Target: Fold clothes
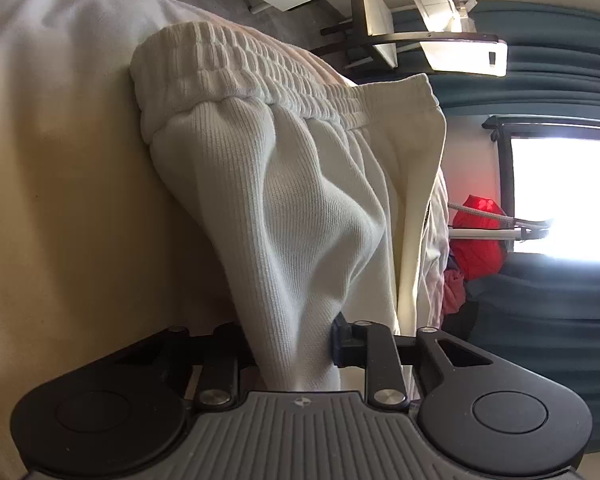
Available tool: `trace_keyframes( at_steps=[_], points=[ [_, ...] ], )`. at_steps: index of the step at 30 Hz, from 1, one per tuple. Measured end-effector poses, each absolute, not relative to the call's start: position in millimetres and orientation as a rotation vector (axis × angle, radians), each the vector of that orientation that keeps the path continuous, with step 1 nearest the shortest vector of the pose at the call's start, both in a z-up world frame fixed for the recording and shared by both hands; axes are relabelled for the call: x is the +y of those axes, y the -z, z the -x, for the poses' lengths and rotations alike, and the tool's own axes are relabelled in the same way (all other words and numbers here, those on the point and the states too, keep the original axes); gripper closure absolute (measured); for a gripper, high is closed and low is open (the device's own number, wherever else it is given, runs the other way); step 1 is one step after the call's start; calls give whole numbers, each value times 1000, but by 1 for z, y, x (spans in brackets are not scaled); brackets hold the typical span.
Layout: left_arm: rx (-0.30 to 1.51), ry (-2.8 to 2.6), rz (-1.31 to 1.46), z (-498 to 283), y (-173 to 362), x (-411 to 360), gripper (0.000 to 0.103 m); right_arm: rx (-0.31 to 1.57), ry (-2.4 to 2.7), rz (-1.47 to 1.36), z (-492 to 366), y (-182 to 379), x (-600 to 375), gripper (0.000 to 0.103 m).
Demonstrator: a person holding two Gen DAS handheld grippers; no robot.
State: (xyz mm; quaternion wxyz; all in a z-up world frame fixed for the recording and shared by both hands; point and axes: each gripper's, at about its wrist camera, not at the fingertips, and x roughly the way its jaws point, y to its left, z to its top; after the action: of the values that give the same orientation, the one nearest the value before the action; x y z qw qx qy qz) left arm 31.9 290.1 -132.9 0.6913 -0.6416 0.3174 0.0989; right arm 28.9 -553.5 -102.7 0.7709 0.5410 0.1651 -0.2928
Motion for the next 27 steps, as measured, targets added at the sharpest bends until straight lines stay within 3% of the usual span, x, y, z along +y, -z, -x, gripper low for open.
trace_keyframes(
  at_steps=[9, 17, 23, 27],
  points=[
    [565, -190, 1388, -9, 99, 280, 87, 301, 650, -1197, 6, 89, -549, 97],
    [567, -173, 1379, 11, 92, 281, 87, 306, 667, -1194, 20, 89, -545, 97],
    [576, -166, 1311, -24, 54, 283, 87, 288, 637, -1076, -17, 55, -545, 97],
    [564, -140, 1251, -87, 12, 281, 87, 284, 640, -1006, -81, 29, -555, 97]
  ],
)
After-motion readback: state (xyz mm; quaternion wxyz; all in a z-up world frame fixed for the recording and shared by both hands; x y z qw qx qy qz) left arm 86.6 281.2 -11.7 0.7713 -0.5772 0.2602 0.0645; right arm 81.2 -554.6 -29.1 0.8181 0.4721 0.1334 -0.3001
